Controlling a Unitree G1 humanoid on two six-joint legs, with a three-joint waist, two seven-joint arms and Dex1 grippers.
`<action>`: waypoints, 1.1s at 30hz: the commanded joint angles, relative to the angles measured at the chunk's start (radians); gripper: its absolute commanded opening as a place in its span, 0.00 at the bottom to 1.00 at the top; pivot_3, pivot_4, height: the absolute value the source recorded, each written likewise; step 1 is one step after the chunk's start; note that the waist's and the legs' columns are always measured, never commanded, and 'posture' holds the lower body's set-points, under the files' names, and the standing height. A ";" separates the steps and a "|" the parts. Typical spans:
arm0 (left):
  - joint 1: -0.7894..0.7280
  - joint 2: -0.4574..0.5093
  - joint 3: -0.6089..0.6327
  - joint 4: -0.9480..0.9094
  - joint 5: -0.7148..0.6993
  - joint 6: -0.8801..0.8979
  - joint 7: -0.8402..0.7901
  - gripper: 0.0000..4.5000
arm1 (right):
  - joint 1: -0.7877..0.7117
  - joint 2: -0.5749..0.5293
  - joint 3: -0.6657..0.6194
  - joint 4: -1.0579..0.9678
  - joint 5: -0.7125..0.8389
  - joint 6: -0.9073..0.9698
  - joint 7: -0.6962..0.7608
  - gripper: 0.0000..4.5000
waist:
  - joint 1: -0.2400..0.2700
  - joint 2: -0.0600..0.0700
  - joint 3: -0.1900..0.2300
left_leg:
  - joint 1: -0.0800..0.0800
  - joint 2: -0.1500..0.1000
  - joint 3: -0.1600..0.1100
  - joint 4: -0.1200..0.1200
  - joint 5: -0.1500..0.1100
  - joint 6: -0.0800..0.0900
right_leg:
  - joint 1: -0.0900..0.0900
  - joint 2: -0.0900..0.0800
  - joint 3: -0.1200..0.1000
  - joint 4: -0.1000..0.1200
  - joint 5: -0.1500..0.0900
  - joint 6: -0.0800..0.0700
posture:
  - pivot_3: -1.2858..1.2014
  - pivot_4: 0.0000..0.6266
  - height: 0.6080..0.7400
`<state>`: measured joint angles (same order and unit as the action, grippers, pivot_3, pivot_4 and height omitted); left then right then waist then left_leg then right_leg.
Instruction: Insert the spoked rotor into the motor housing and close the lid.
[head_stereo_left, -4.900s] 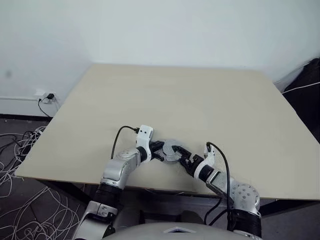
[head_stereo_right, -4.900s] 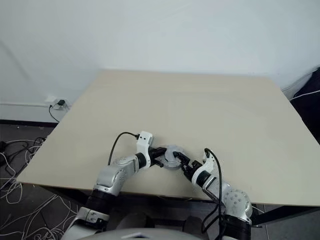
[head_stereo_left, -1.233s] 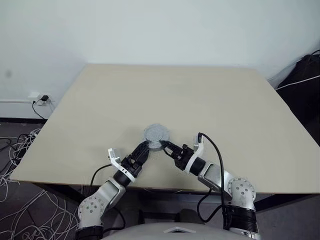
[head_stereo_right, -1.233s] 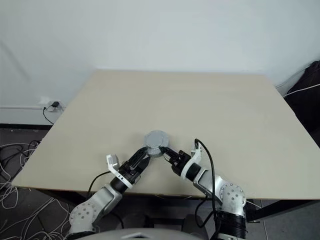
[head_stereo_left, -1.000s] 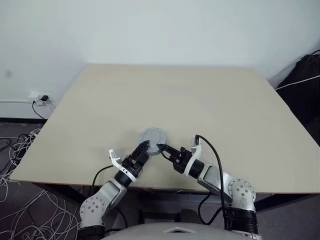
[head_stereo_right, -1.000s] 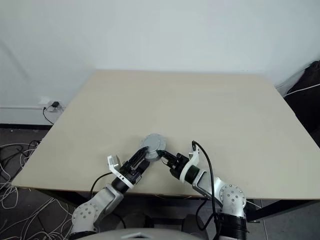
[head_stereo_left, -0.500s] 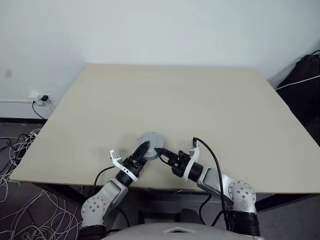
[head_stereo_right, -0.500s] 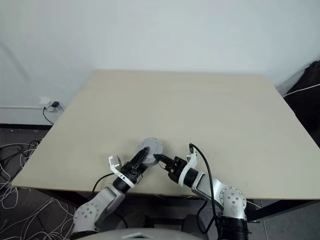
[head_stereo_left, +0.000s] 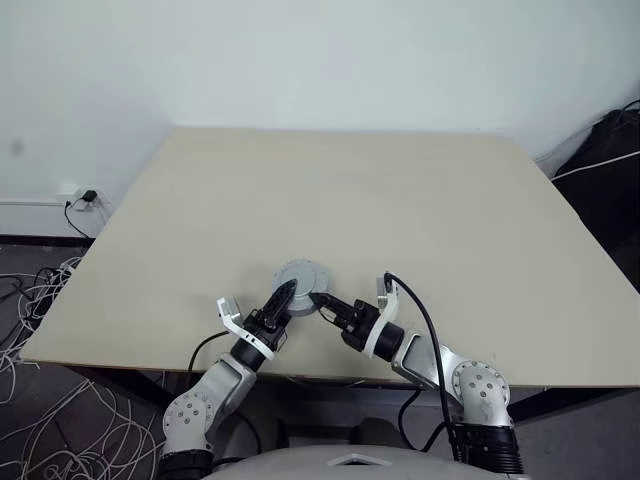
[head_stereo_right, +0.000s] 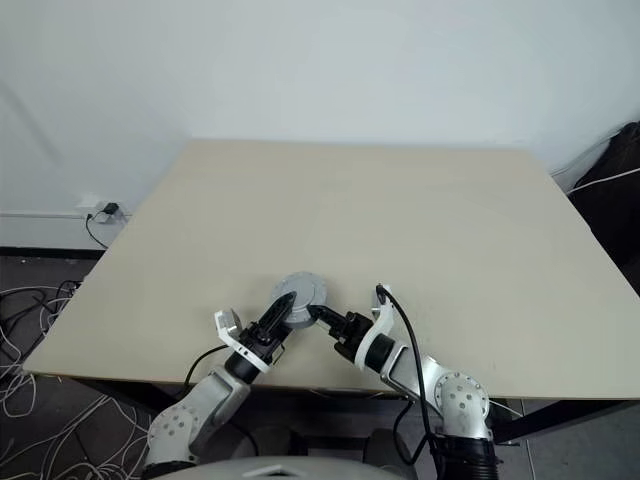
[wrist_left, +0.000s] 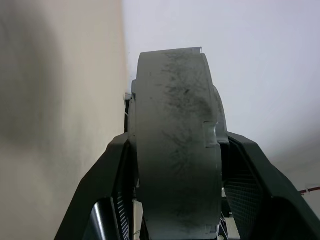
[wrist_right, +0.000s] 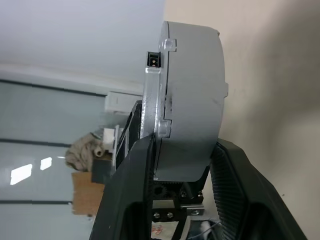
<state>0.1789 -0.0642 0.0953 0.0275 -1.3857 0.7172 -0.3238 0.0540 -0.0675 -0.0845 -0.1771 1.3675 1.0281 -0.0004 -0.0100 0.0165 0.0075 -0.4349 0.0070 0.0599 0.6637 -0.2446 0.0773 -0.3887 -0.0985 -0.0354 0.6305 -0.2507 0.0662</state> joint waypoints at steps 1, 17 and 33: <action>0.012 -0.091 -0.007 -0.057 0.009 -0.026 0.010 0.48 | -0.017 -0.014 -0.033 -0.070 -0.012 -0.050 0.025 0.45 | 0.000 0.000 0.000 | 0.000 0.000 0.000 0.000 0.000 0.000 | 0.000 0.000 0.000 0.000 0.000 0.000 | 0.52 0.00 1.00; -0.052 -0.085 0.031 -0.049 0.098 -0.155 0.068 0.47 | 0.017 -0.142 0.085 -0.196 -0.294 -0.145 0.123 1.00 | 0.001 -0.001 0.000 | 0.001 0.001 0.000 0.001 0.000 0.000 | 0.000 0.001 0.000 0.000 0.000 0.000 | 0.52 0.00 1.00; -0.331 -0.045 0.212 0.186 0.222 -0.331 0.179 0.47 | 0.075 -0.242 0.341 -0.195 -1.048 -0.736 0.275 1.00 | 0.010 -0.009 0.004 | 0.005 -0.001 -0.001 0.003 0.001 0.000 | 0.008 0.004 0.000 -0.001 0.002 0.003 | 0.52 0.00 1.00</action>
<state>-0.0960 -0.0698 0.2948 0.2141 -1.1726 0.4144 -0.1315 0.1348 -0.3093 0.2562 -0.3686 0.3625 0.3541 0.2619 0.0003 0.0073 0.0117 -0.4293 0.0065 0.0591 0.6672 -0.2436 0.0767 -0.3802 -0.0942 -0.0360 0.6295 -0.2486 0.0695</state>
